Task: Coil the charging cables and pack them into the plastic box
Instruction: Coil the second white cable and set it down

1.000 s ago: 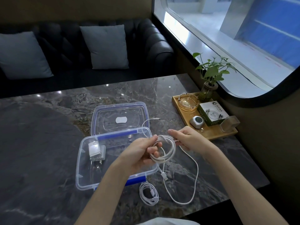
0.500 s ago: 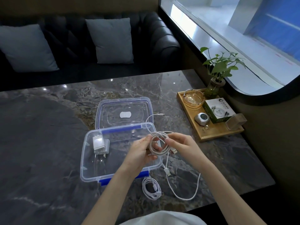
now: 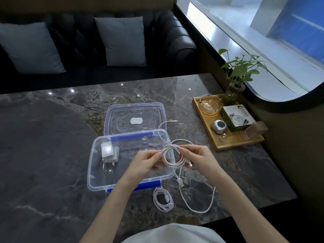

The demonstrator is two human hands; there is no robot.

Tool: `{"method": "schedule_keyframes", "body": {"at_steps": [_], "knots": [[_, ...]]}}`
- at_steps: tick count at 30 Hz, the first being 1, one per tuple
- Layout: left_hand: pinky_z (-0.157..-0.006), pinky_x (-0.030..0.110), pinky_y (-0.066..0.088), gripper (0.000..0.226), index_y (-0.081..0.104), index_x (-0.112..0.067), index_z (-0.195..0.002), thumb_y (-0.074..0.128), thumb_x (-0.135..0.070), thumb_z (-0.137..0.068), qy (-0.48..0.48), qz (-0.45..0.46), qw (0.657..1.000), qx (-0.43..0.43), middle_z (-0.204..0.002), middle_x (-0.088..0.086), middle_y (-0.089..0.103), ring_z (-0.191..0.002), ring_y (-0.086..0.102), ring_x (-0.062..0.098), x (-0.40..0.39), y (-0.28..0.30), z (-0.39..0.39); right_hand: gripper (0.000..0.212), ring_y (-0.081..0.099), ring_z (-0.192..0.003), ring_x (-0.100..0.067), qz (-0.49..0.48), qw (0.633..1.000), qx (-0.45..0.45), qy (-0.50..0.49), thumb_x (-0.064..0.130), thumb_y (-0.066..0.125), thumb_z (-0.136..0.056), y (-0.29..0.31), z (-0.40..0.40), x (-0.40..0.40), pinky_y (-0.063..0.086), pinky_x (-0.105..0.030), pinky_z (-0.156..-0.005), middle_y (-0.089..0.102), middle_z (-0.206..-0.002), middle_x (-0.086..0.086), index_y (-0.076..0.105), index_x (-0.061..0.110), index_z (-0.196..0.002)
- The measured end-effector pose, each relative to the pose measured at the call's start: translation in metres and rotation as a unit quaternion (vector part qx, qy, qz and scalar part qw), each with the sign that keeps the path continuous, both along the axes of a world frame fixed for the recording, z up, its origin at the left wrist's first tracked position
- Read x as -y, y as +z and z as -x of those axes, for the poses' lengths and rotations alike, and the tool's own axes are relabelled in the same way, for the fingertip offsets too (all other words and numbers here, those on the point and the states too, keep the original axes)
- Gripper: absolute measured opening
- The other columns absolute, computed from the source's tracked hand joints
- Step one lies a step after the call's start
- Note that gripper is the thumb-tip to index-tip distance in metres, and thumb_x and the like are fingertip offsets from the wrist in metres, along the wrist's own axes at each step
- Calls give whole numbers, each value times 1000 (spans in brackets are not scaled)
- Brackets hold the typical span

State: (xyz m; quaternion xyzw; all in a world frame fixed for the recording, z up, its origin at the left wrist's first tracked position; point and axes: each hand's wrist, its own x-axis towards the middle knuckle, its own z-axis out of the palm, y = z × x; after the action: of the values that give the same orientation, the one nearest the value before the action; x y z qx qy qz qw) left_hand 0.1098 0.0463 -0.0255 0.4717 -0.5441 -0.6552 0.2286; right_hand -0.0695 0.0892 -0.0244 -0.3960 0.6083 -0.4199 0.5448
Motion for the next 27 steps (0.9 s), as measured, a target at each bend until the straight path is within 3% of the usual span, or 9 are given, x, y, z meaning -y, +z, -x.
{"method": "schedule_keyframes", "body": {"at_steps": [3,6,10,12,14,16,19,22,27], "knots": [[-68,15,50,21,68,-22,-96,48,-14,-93,-100,57,991,70,-82,-7,73,-77,68,4,6,10,-10,18,62,-66,-14,-2,1000,-17,23,15,60,-88,3,4,-1,52,-26,-63,71,-73,-3,71,12,-102],[-79,22,52,21,68,-17,-104,51,-16,-91,-163,176,956,167,-93,-1,71,-86,65,9,13,18,-16,18,63,-66,-16,3,999,-13,33,16,61,-86,6,8,-1,54,-30,-65,71,-71,-4,72,13,-101],[-79,25,48,21,71,-13,-99,57,-21,-86,-73,438,865,234,-98,6,65,-88,53,13,14,13,-17,20,62,-69,-22,17,999,39,26,23,64,-80,14,8,0,54,-32,-67,70,-76,-13,74,15,-96],[-71,19,47,23,72,-13,-96,58,-26,-84,13,485,843,234,-91,6,58,-83,51,14,11,7,-14,18,63,-73,-25,21,998,57,17,23,63,-81,18,7,1,55,-36,-73,71,-83,-17,75,19,-95],[-62,16,47,25,72,-12,-99,60,-26,-81,90,464,856,212,-83,3,56,-72,51,14,5,2,-7,18,64,-77,-27,29,997,62,18,23,62,-82,20,5,2,55,-39,-77,71,-89,-21,75,21,-95],[-61,15,49,21,72,-11,-98,65,-20,-80,142,384,897,168,-77,-2,60,-66,57,12,-3,1,0,24,64,-79,-29,38,996,74,21,27,63,-77,21,1,2,54,-42,-81,70,-93,-25,74,18,-97],[-59,10,51,16,70,-14,-97,63,-13,-83,180,161,970,33,-72,-10,71,-68,67,9,-7,1,8,24,66,-83,-29,43,995,86,7,25,64,-76,18,-5,1,56,-37,-80,71,-95,-22,73,17,-96],[-56,12,53,21,71,-4,-91,53,-15,-90,198,-5,978,-66,-67,-5,74,-64,70,6,-6,6,11,20,67,-85,-31,59,995,86,-2,13,61,-83,11,-5,0,57,-31,-77,71,-97,-22,72,12,-100],[-69,22,57,19,67,-5,-90,61,-22,-84,104,-24,993,-43,-80,8,71,-71,67,14,-7,12,17,19,68,-84,-27,74,994,84,5,7,58,-86,9,-8,0,58,-24,-73,71,-94,-22,71,11,-100]]}}
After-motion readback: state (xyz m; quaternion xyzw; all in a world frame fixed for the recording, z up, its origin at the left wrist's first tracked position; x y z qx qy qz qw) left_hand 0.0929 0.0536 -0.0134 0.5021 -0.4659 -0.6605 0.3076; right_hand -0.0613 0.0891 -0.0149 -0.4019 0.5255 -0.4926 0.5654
